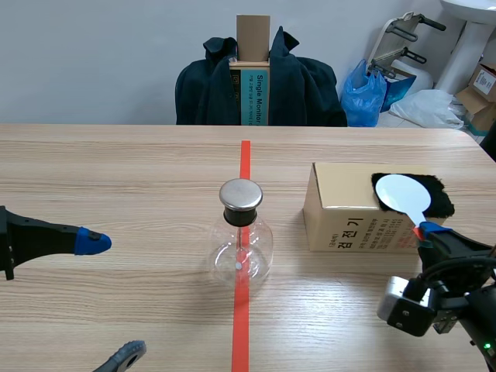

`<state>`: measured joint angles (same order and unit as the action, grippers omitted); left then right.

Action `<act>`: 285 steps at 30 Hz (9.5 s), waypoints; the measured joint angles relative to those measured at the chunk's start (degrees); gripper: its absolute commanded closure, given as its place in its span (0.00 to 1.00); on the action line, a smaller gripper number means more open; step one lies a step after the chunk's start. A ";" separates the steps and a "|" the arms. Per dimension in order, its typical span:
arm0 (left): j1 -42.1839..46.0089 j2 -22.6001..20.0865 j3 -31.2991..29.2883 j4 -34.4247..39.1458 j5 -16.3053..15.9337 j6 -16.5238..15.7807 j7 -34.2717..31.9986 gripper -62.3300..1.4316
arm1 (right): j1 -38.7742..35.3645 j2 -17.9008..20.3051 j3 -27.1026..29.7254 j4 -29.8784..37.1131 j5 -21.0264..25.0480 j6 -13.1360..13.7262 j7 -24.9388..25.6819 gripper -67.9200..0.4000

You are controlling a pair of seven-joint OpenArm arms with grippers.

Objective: Do the electroscope experiment.
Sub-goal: 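Rub the plate on the fur, then bring the plate to the electroscope and point at the metal foil, then move the plate toward and away from the electroscope, then hold the plate still at the electroscope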

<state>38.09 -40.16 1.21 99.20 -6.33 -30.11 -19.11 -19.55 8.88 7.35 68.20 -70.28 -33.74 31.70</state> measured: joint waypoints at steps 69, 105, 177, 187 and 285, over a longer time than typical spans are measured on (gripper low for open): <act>-44.72 14.27 33.33 -47.56 0.07 4.00 -4.74 0.95 | 10.32 6.19 -17.92 40.02 19.82 -2.25 -15.63 0.98; -44.59 14.27 33.31 -47.56 0.04 4.00 -4.74 0.95 | 8.39 13.03 -34.69 6.69 9.16 -2.03 -9.03 0.98; -44.61 14.27 33.31 -47.56 0.04 4.00 -4.74 0.95 | 7.28 13.05 -33.33 6.80 9.18 -2.38 -7.21 0.98; -44.59 14.27 33.31 -47.56 0.04 4.00 -4.74 0.95 | 7.26 13.03 -33.33 8.57 8.96 -2.47 3.91 0.98; -44.59 14.27 33.31 -47.56 0.04 4.00 -4.74 0.95 | 6.78 13.03 -33.35 8.57 7.23 -0.33 3.02 0.98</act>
<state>-6.50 -25.89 34.52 51.64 -6.28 -26.11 -23.86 -12.78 21.91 -26.00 76.77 -63.05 -34.06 34.72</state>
